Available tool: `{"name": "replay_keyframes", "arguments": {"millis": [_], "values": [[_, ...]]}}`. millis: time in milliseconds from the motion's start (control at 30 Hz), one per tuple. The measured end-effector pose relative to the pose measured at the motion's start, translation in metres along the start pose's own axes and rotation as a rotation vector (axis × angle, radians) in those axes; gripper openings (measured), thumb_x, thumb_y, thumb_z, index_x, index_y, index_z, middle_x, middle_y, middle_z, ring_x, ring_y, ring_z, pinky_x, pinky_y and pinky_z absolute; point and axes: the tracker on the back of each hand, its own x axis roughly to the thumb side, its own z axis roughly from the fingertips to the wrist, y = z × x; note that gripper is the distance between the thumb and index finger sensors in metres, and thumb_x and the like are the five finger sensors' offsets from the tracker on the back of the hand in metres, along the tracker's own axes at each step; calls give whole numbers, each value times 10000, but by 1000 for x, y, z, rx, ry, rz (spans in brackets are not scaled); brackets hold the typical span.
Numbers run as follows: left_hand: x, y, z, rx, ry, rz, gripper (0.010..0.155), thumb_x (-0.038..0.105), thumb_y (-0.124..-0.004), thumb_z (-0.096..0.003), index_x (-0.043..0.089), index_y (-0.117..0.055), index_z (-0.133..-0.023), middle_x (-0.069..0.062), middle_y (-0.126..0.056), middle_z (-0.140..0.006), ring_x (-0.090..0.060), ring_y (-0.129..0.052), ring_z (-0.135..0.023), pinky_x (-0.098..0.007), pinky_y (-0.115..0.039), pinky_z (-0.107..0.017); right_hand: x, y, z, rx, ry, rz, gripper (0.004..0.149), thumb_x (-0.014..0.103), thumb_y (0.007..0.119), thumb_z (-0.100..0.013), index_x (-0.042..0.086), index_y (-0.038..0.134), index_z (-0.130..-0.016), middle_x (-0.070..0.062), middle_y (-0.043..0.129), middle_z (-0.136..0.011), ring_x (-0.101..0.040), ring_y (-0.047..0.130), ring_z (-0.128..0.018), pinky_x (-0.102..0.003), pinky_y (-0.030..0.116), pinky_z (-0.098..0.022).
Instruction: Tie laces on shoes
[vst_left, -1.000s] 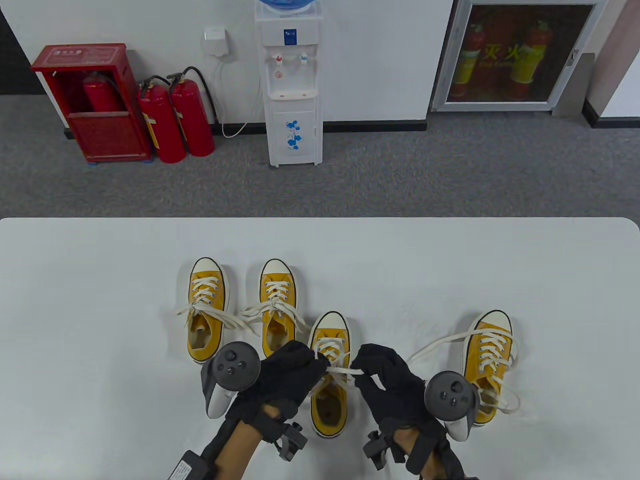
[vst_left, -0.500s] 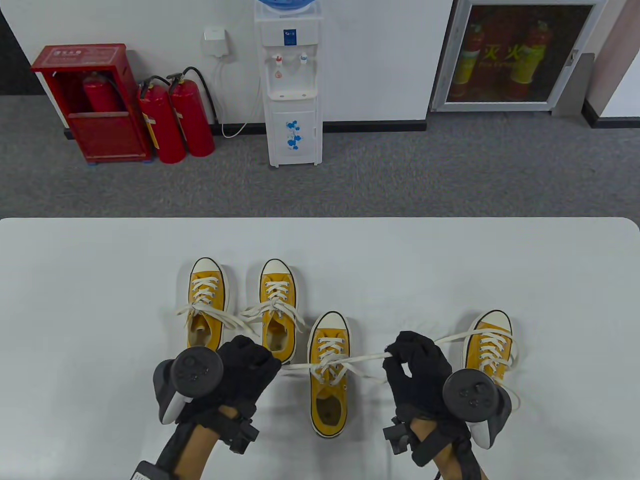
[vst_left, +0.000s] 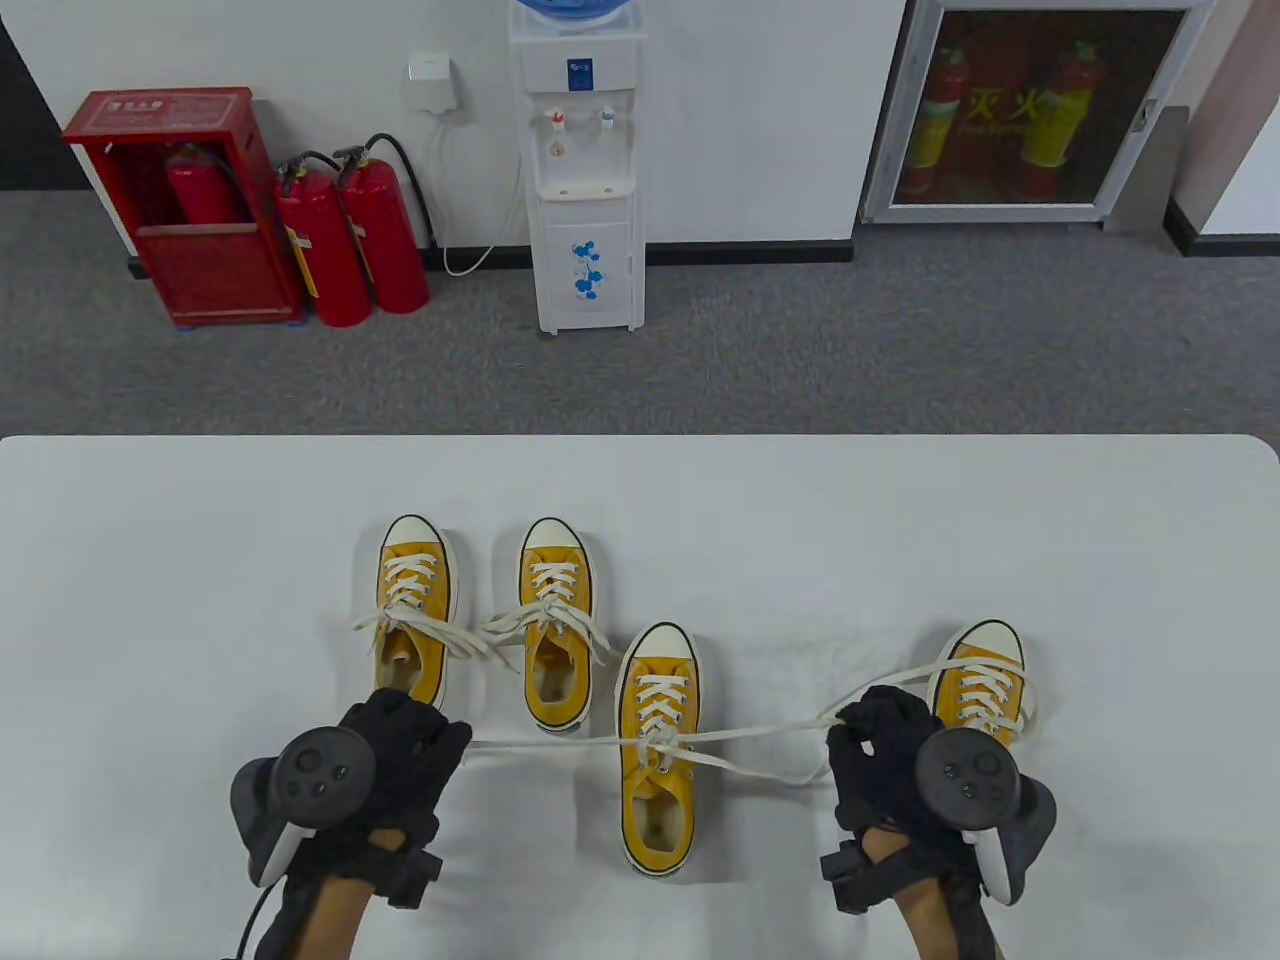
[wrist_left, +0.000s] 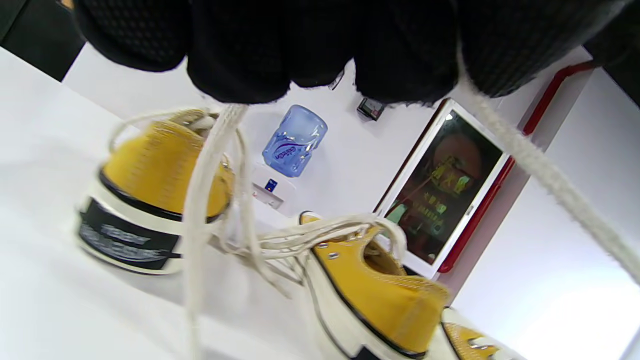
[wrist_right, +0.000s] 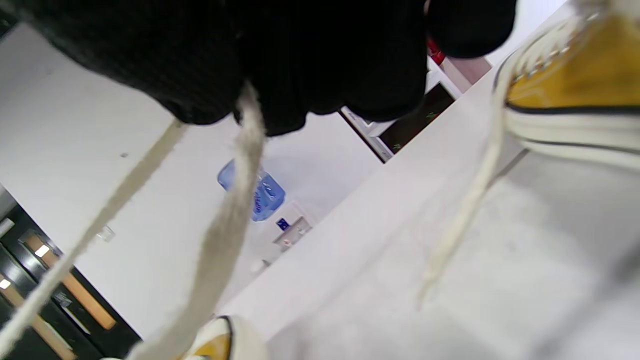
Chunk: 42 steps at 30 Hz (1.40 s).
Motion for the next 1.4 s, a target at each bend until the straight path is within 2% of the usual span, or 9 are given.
{"name": "replay_keyframes", "arguments": {"millis": [200,500,733,933,1033,1133,1300,1400], "values": [[-14,6,-1,4,50,-25,374,590,-801,-464,275,-927,-622,-15,-880,-718,-286,-931,-573,-591,-744,-565,-7,2,-4,22,54,109,435,397,853,-437,110,869,-764,-80,690,-969,-309,816,-757,-585,581,-640],[-31,8,-3,-30,119,-80,368,583,-809,-464,271,-937,-610,-18,-891,-707,-289,-938,-563,-595,-746,-562,-11,15,-9,86,133,419,424,382,860,-438,136,877,-783,-65,677,-987,-302,798,-783,-570,575,-655],[-52,1,-5,-87,210,-116,361,578,-816,-463,270,-944,-603,-18,-898,-701,-290,-942,-556,-594,-748,-561,-8,25,-9,99,131,560,416,371,863,-436,151,883,-788,-60,680,-991,-289,803,-785,-555,590,-645],[-56,-3,-6,-132,238,-164,361,578,-814,-464,273,-944,-605,-17,-897,-705,-290,-943,-560,-594,-748,-561,-4,31,-8,81,118,655,415,365,868,-430,151,890,-784,-62,697,-984,-281,818,-778,-547,611,-635],[-56,-3,-5,-131,238,-155,367,580,-809,-465,272,-944,-612,-20,-898,-707,-292,-943,-560,-596,-748,-561,-2,32,-6,85,99,647,419,365,863,-431,152,885,-792,-65,696,-986,-292,817,-779,-550,612,-631],[-55,-1,-5,-112,230,-134,373,585,-804,-466,274,-943,-618,-21,-898,-709,-293,-944,-561,-597,-748,-560,1,30,-4,63,75,619,463,363,855,-439,176,844,-863,-68,671,-1004,-293,815,-780,-550,609,-631],[-53,3,-4,-84,217,-113,380,588,-799,-465,274,-944,-622,-23,-899,-712,-295,-945,-564,-596,-747,-563,10,32,0,23,-12,578,521,330,841,-442,189,781,-941,-66,616,-1044,-306,787,-828,-573,578,-657],[-53,3,-5,-79,215,-106,380,589,-797,-466,277,-943,-626,-20,-898,-715,-293,-945,-566,-596,-747,-565,16,36,4,35,-82,515,538,299,831,-444,192,749,-965,-67,572,-1066,-326,754,-874,-601,540,-679]]}}
